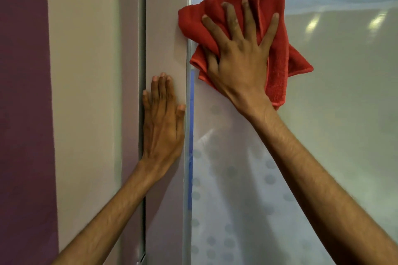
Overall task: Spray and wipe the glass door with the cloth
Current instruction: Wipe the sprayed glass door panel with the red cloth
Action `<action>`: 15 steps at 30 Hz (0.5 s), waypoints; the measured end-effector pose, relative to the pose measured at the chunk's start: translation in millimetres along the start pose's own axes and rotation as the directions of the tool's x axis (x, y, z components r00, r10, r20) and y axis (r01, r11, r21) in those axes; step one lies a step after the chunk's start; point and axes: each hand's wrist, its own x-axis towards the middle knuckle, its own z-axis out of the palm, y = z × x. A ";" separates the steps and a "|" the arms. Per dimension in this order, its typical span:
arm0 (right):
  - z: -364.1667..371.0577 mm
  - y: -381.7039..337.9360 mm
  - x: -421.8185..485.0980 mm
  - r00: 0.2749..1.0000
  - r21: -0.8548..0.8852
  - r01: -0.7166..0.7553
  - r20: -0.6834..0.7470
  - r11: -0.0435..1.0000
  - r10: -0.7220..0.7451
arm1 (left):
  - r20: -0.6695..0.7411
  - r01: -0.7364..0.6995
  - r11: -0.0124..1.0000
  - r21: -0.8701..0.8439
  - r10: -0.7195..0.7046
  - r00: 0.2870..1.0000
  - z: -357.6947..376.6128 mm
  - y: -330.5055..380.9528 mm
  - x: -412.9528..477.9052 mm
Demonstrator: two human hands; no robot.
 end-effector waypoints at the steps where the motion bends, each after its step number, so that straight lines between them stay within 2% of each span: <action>1: -0.2 -3.0 -8.7 1.000 0.011 -0.002 -0.014 1.000 0.002 | -0.003 -0.002 1.000 0.006 0.002 1.000 -0.4 -1.2 -0.1; 6: -7.4 -18.1 -66.2 0.999 0.039 -0.033 -0.001 0.999 0.034 | -0.024 0.041 0.999 -0.012 -0.041 0.999 -2.1 -3.9 -6.6; 15: -18.0 -35.0 -154.9 0.993 -0.004 -0.016 0.117 1.000 0.016 | 0.007 0.031 0.975 -0.219 -0.030 1.000 -8.3 -10.4 -39.1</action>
